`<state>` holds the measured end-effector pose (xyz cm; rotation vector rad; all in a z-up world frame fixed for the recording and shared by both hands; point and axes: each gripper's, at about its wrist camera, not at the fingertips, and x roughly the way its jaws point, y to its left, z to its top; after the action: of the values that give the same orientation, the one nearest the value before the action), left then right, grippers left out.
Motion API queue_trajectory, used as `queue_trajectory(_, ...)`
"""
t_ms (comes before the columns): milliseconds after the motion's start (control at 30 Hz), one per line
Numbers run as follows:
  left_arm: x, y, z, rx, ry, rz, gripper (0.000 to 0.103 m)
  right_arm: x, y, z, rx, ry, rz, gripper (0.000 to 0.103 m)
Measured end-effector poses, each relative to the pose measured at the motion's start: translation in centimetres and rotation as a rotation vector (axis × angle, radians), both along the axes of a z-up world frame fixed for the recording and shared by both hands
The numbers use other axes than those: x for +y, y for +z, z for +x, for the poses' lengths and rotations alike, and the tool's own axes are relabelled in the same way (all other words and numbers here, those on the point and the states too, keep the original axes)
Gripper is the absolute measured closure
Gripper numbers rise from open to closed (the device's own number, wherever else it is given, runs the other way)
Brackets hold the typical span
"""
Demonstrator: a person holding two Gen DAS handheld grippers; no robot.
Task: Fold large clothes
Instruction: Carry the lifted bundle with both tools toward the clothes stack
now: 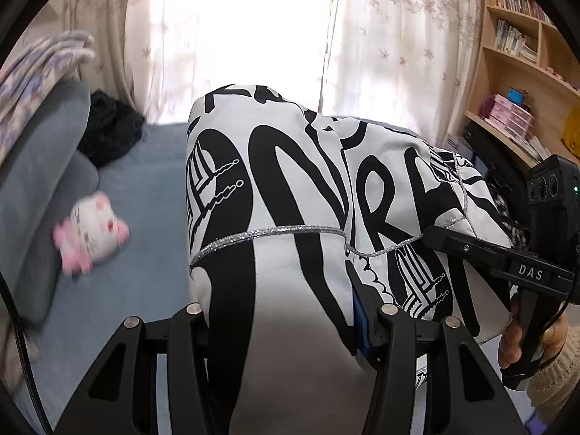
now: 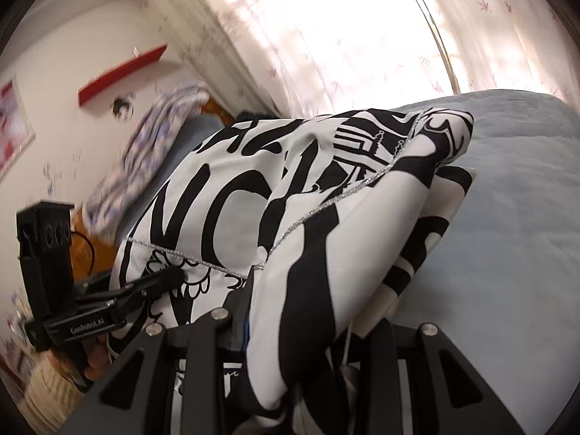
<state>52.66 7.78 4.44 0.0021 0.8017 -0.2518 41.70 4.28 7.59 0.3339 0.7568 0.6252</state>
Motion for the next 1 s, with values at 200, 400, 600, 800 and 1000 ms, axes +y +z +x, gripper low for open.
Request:
queue_trajectory(200, 2.2, -0.8, 12.0, -0.01, 0.007, 0.017, 0.053, 3.1, -0.6, 9.9, -0.04, -0.053, -0.006, 0.072)
queue_trajectory(400, 3.6, -6.0, 20.2, 0.069, 0.015, -0.011, 0.052, 3.4, -5.7, 17.0, 0.039, -0.079, 0.033, 0.072)
queue_trajectory(600, 6.3, -13.9, 23.6, 0.179, 0.075, -0.096, 0.031, 1.9, -13.4, 19.5, 0.153, -0.125, 0.06, 0.063)
queue_trajectory(800, 6.7, -16.5, 23.1, 0.159, 0.068, -0.063, 0.016, 1.6, -16.0, 18.2, 0.125, -0.109, 0.033, 0.056)
queue_trajectory(1000, 8.0, -17.6, 22.5, 0.142, 0.124, -0.023, 0.005, 2.0, -16.2, 17.8, 0.129, -0.125, 0.014, 0.053)
